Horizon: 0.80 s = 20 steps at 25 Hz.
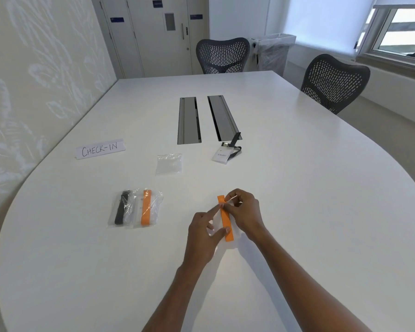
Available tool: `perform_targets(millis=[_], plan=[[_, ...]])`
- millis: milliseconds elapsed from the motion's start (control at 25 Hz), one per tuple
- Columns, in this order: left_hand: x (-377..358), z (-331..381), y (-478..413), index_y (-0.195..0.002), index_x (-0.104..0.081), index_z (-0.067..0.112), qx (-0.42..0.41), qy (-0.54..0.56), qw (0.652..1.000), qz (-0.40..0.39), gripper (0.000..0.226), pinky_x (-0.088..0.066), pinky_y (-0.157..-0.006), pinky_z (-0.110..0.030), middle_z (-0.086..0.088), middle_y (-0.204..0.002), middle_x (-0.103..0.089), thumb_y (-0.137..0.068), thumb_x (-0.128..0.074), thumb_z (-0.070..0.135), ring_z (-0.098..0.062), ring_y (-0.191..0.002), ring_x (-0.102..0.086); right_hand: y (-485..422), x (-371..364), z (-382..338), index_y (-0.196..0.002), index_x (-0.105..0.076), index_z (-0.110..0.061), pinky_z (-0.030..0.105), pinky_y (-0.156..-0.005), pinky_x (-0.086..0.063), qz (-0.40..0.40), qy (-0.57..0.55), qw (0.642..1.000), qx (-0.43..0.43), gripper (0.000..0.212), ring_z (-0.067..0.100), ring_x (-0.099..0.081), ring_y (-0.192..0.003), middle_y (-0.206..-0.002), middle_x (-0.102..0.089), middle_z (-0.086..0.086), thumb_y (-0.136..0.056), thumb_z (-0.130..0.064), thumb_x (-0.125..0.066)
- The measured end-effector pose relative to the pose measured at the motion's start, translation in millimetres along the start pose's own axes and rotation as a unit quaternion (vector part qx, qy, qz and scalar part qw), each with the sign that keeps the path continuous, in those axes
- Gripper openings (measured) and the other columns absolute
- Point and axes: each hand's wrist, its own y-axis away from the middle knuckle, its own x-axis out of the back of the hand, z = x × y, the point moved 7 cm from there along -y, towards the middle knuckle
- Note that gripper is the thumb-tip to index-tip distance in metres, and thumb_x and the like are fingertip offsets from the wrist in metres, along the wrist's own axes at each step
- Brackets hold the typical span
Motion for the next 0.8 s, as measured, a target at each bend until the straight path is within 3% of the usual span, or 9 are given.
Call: perform_targets(millis=[80,280,400,520,640,800], plan=[[-5.2,-8.1,-1.8,-0.149,-0.049,0.043,-0.011,-0.028,0.999,-0.025,0.070,-0.046,-0.077,-0.005,0.004,-0.112,-0.058,-0.087,-0.082,0.038,-0.011,-0.094,-0.061,-0.8,-1.9,11.3,-0.090,-0.072,-0.017,0.034,-0.071,-0.059,-0.007,0.006,1.000,-0.009,0.010,0.019,-0.067,-0.078,-0.087,-0.074,0.003,-0.089,-0.022,-0.081],[-12.3,-15.8,-1.9,-0.151,-0.049,0.041,-0.033,-0.072,0.996,-0.033,0.074,-0.051,-0.094,-0.032,0.004,-0.109,-0.055,-0.085,-0.081,0.050,-0.014,-0.100,-0.058,-1.9,-1.9,24.8,-0.087,-0.073,-0.018,0.031,-0.069,-0.055,-0.012,0.026,1.000,0.009,0.007,0.020,-0.069,-0.077,-0.081,-0.075,0.001,-0.093,-0.019,-0.075],[-14.7,-15.1,0.3,-0.152,-0.048,0.042,-0.043,-0.139,0.989,-0.020,0.072,-0.040,-0.097,-0.028,0.009,-0.113,-0.048,-0.087,-0.073,0.061,-0.013,-0.109,-0.051,-2.8,-1.5,33.9,-0.086,-0.076,-0.022,0.031,-0.073,-0.057,-0.019,0.027,0.999,0.019,0.010,0.016,-0.071,-0.079,-0.079,-0.076,-0.004,-0.095,-0.019,-0.074],[-16.1,-13.8,-0.7,-0.153,-0.047,0.042,-0.058,-0.187,0.981,-0.014,0.068,-0.031,-0.094,-0.024,0.009,-0.114,-0.041,-0.091,-0.065,0.066,-0.013,-0.112,-0.046,2.2,1.5,40.8,-0.092,-0.080,-0.023,0.015,-0.072,-0.053,-0.006,0.019,0.999,0.037,0.012,0.006,-0.071,-0.083,-0.087,-0.078,-0.010,-0.098,-0.018,-0.070],[-17.8,-11.7,-2.2,-0.157,-0.040,0.041,-0.057,-0.218,0.974,-0.017,0.067,-0.032,-0.095,-0.025,0.005,-0.118,-0.045,-0.096,-0.055,0.067,-0.015,-0.116,-0.047,9.5,6.0,41.4,-0.096,-0.079,-0.024,0.009,-0.077,-0.051,0.025,-0.021,0.998,0.047,0.017,0.000,-0.069,-0.092,-0.100,-0.077,-0.012,-0.100,-0.013,-0.067],[-17.0,-6.5,1.3,-0.160,-0.032,0.043,-0.064,-0.252,0.966,-0.010,0.065,-0.034,-0.095,-0.027,0.005,-0.119,-0.048,-0.100,-0.043,0.067,-0.015,-0.115,-0.046,12.7,9.5,43.3,-0.098,-0.078,-0.024,0.009,-0.080,-0.051,0.051,-0.046,0.997,0.041,0.020,0.001,-0.071,-0.095,-0.103,-0.077,-0.013,-0.101,-0.011,-0.063]])
